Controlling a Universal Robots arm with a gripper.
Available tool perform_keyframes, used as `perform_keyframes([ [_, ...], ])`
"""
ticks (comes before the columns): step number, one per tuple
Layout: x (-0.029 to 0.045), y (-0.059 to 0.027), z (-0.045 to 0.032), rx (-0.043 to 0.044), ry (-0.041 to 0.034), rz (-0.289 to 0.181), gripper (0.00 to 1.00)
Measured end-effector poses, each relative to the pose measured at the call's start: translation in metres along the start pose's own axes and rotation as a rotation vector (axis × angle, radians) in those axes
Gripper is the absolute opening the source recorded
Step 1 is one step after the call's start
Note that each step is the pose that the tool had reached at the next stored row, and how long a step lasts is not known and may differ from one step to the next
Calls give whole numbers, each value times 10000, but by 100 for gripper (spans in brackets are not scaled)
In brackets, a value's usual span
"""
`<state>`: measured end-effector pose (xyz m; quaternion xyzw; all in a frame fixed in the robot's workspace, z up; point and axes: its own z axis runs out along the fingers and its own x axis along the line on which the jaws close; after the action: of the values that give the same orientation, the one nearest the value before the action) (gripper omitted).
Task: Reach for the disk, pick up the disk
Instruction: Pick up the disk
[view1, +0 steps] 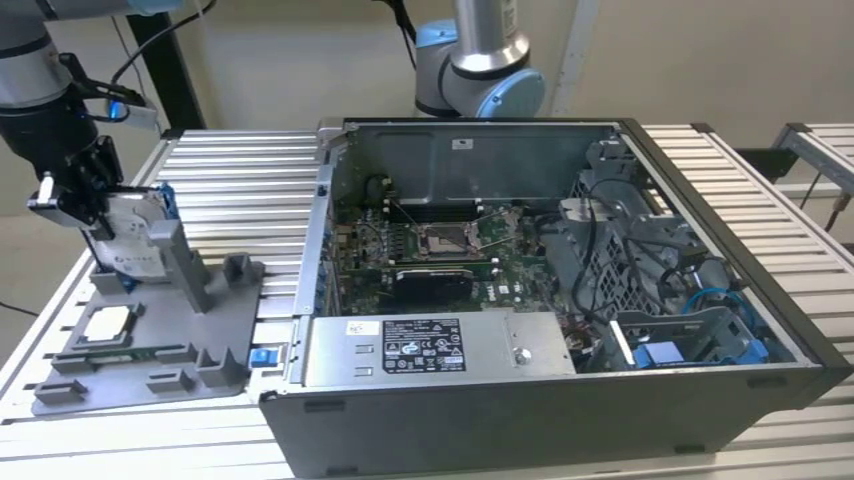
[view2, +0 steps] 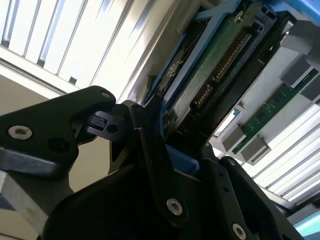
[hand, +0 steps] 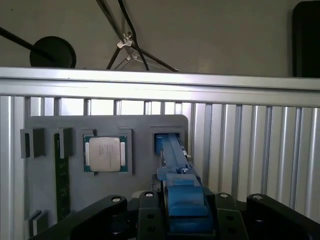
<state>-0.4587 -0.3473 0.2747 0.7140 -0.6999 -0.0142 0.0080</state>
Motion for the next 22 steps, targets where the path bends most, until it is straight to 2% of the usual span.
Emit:
perform_keyframes([
  [8, -2, 5, -162, -1, 1, 0, 0],
  [16, -3, 9, -279, 0, 0, -3, 0],
  [22, -4, 23, -442, 0, 1, -25, 0],
])
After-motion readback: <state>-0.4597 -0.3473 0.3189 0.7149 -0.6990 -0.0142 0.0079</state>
